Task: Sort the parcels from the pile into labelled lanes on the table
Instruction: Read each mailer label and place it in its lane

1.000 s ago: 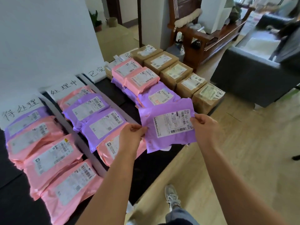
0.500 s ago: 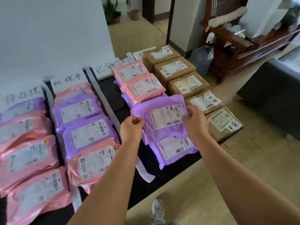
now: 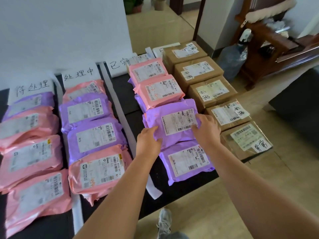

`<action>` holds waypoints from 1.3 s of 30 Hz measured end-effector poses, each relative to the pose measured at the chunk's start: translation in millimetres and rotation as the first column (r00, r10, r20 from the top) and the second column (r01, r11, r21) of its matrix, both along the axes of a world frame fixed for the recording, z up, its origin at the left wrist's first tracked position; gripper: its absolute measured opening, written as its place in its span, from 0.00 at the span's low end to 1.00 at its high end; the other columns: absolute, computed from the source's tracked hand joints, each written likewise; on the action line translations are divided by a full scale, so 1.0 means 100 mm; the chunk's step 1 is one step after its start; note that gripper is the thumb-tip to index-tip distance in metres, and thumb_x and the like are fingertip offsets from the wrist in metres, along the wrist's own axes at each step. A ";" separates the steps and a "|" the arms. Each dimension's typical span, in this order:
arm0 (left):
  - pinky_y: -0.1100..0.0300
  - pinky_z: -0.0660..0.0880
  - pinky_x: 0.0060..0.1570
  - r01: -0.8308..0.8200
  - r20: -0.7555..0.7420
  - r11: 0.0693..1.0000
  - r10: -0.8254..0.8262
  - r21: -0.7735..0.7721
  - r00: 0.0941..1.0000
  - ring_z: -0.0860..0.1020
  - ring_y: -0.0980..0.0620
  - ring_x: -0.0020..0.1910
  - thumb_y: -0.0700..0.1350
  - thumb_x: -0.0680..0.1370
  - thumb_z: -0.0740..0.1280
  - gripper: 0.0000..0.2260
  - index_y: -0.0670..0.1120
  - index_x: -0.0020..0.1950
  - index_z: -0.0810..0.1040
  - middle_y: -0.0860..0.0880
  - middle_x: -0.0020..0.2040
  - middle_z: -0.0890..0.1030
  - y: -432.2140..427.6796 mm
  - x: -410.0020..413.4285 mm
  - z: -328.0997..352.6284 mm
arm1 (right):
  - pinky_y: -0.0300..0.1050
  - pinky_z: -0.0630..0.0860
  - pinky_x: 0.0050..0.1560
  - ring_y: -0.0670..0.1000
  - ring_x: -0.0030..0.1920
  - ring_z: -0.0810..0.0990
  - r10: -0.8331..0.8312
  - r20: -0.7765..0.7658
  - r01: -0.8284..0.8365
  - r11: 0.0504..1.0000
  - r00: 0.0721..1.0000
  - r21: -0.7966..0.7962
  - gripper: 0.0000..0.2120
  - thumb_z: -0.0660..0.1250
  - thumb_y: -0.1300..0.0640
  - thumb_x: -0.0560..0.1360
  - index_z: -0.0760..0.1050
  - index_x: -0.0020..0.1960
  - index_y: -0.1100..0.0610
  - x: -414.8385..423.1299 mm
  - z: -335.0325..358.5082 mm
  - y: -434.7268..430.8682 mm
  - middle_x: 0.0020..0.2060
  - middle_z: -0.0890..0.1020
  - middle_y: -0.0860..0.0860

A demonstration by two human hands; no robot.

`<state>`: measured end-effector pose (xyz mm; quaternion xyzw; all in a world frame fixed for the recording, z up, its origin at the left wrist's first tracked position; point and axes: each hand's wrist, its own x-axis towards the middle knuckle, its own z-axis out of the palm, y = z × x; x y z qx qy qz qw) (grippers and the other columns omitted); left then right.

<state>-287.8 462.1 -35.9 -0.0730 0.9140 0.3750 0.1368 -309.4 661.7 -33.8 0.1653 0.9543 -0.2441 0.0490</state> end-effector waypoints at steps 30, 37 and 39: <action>0.47 0.59 0.75 0.011 -0.044 0.958 -0.025 -0.287 0.999 0.57 0.42 0.78 0.49 0.83 0.59 0.28 0.50 0.81 0.52 0.45 0.80 0.57 -0.50 0.43 0.52 | 0.54 0.60 0.73 0.57 0.72 0.67 0.372 -0.043 -0.360 0.917 0.927 0.174 0.23 0.61 0.50 0.82 0.64 0.75 0.52 0.17 0.42 -0.82 0.72 0.70 0.54; 0.47 0.59 0.73 -0.072 -0.081 0.952 0.050 -0.298 0.995 0.56 0.44 0.78 0.48 0.84 0.57 0.26 0.51 0.81 0.52 0.47 0.80 0.56 -1.18 0.80 0.70 | 0.55 0.63 0.73 0.57 0.72 0.67 0.483 -0.165 -0.460 0.874 0.860 0.157 0.23 0.64 0.50 0.81 0.67 0.74 0.53 0.47 0.69 -1.67 0.72 0.71 0.54; 0.47 0.60 0.74 -0.087 -0.092 0.945 0.061 -0.314 0.994 0.56 0.44 0.78 0.49 0.84 0.57 0.27 0.51 0.81 0.52 0.47 0.81 0.55 -1.44 0.92 0.72 | 0.55 0.60 0.74 0.57 0.75 0.64 0.510 -0.159 -0.484 0.857 0.846 0.175 0.24 0.64 0.50 0.81 0.66 0.75 0.52 0.58 0.76 -1.95 0.74 0.68 0.54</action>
